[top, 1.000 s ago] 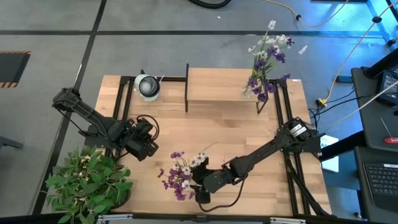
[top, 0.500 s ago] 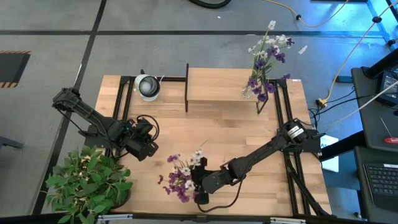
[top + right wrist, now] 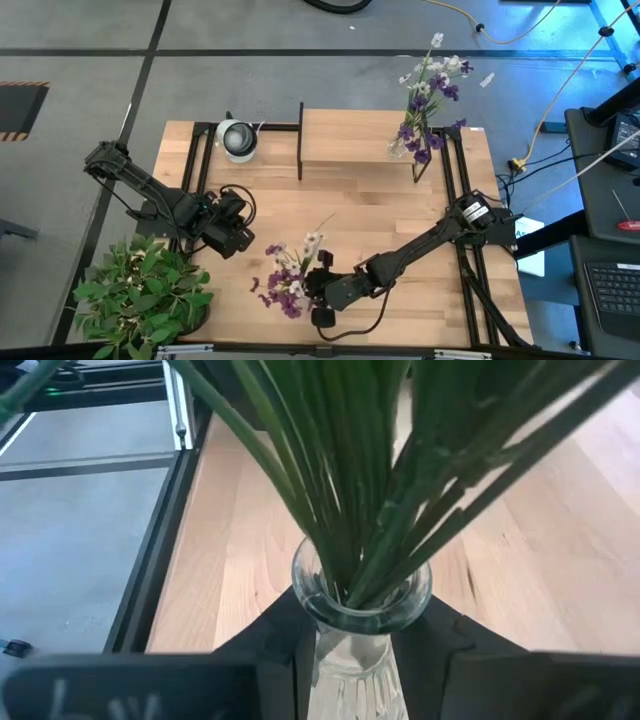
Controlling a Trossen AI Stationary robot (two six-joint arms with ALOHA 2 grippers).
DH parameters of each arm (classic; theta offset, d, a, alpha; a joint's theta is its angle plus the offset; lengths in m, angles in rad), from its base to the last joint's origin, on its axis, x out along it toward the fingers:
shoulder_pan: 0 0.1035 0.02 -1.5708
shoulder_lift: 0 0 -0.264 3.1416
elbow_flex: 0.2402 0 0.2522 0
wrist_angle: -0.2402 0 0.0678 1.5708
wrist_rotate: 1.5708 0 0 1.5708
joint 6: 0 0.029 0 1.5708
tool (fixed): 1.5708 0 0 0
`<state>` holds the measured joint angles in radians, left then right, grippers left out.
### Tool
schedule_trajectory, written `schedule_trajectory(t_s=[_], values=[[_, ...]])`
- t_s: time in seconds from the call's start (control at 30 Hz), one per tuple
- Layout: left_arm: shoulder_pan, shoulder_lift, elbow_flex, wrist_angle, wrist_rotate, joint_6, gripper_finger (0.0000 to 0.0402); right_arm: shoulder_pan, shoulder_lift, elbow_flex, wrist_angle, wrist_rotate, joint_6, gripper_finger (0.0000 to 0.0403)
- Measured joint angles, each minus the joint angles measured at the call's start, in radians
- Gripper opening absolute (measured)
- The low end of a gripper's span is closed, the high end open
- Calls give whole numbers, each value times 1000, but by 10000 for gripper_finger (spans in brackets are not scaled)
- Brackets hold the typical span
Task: Pick and place flowers into a vace then onto a shelf
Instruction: Put the transparent vase on the shelf
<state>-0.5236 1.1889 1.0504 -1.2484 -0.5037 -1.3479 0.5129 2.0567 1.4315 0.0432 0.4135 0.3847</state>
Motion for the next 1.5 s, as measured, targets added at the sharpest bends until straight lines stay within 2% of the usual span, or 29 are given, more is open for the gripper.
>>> schedule_trajectory(t_s=[0.27,0.37,0.57,0.63,0.9,1.03,1.13,1.5], values=[[0,0,0,0,-1,0,4,0,-56,47,-31,40,-1,96],[0,0,0,0,-1,0,4,0,-101,73,-80,134,-1,96],[0,0,0,0,-3,10,4,-14,-227,107,-309,431,10,96],[0,0,0,0,-2,30,4,-31,-268,107,-356,477,33,96],[3,0,0,11,-18,106,4,-171,-380,108,-448,476,43,96],[3,0,0,14,-80,139,4,-267,-385,108,-477,473,2,96],[8,0,0,15,-115,161,4,-349,-385,107,-489,428,-1,96],[105,0,0,19,-117,342,4,-585,-383,102,-450,386,3,100]])
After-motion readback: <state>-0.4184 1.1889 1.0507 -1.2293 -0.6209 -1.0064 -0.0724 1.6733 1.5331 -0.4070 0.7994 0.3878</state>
